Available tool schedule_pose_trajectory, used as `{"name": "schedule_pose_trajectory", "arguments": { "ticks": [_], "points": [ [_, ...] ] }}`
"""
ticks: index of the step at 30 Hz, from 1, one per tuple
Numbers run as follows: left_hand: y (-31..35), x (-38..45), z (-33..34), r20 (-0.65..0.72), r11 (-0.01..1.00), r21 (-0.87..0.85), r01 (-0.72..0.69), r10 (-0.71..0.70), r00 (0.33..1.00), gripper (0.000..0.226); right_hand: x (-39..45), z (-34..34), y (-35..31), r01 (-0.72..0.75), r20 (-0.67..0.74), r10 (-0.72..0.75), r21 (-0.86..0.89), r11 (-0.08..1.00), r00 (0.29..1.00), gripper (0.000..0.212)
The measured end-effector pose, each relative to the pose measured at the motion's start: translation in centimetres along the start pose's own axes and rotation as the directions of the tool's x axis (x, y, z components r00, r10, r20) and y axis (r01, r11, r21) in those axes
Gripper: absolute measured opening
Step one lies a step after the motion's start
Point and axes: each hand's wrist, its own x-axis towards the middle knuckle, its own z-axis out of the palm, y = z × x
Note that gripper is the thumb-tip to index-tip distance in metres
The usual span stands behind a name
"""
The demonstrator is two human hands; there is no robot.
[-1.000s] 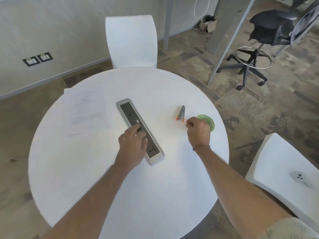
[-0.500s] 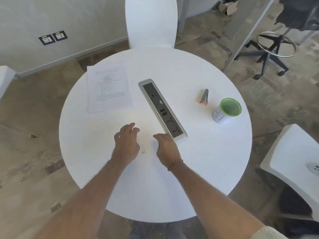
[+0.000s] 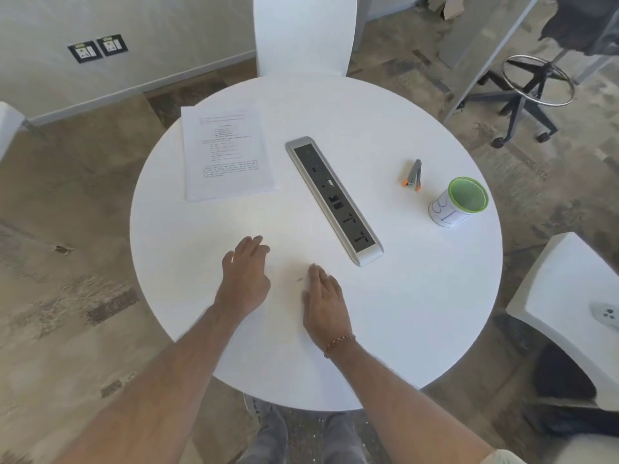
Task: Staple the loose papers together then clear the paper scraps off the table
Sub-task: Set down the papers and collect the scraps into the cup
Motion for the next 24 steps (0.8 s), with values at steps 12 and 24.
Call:
{"name": "schedule_pose_trajectory", "arguments": {
  "ticks": [12, 24],
  "points": [
    [0.4, 0.5, 0.5, 0.015, 0.997, 0.017, -0.071, 0.071, 0.997, 0.058, 1.5, -0.2, -0.8, 0.002, -0.005, -0.001, 0.075, 0.997, 1.0, 0.059],
    [1.2, 0.2, 0.1, -0.01, 0.997, 0.015, -0.071, 0.071, 0.997, 0.06, 2.0, -0.6, -0.9, -0.026, -0.052, 0.034, 0.148, 0.989, 0.998, 0.055]
  ]
}}
